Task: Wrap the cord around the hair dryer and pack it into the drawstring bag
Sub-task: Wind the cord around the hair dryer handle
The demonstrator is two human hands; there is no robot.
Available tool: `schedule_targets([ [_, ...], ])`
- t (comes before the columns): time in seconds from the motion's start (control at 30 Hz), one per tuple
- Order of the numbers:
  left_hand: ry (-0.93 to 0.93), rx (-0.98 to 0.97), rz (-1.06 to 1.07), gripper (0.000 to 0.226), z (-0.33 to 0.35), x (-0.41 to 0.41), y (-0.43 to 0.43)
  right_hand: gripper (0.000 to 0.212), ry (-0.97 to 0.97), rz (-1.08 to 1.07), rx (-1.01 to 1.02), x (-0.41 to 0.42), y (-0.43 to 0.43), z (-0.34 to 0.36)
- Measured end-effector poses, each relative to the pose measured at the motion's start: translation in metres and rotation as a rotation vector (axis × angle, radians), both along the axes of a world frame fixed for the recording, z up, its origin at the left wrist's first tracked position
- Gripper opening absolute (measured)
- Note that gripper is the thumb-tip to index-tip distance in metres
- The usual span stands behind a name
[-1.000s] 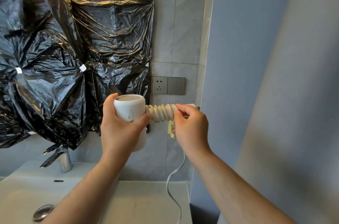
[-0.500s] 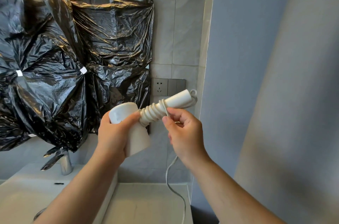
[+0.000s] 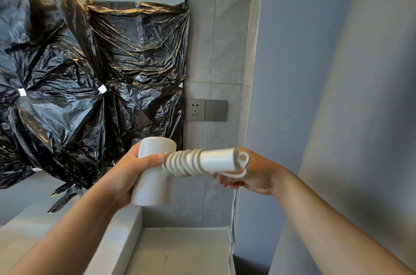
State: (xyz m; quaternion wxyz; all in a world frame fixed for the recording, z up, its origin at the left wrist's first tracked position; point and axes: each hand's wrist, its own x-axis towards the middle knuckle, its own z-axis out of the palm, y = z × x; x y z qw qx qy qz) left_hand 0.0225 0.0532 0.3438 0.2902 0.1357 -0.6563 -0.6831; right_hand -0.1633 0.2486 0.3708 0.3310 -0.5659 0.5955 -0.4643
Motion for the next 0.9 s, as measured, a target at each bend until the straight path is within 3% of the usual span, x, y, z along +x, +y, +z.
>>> schedule_targets([
  [0.07,-0.068,-0.077,-0.049,0.095,0.004,0.005,-0.007,0.017,0.126,0.038,0.123,0.005,0.002,0.001],
  [0.2,-0.153,-0.285,-0.052,0.086,0.013,0.008,-0.004,0.019,0.221,0.084,0.347,0.009,0.000,-0.005],
  [0.37,-0.294,-0.752,0.108,0.089,0.028,0.008,0.017,0.016,0.539,-0.089,0.449,0.026,-0.008,-0.012],
  [0.5,-0.313,-0.947,0.278,0.100,0.032,0.012,0.030,0.017,0.706,-0.297,0.408,0.032,-0.018,-0.017],
  [0.7,-0.125,-1.205,0.578,0.094,0.032,0.024,0.046,0.022,0.557,-0.564,0.220,0.034,-0.032,-0.008],
  [0.9,0.106,-1.136,0.783,0.095,0.017,0.020,0.047,0.020,0.239,-0.762,-0.056,0.032,-0.043,0.009],
])
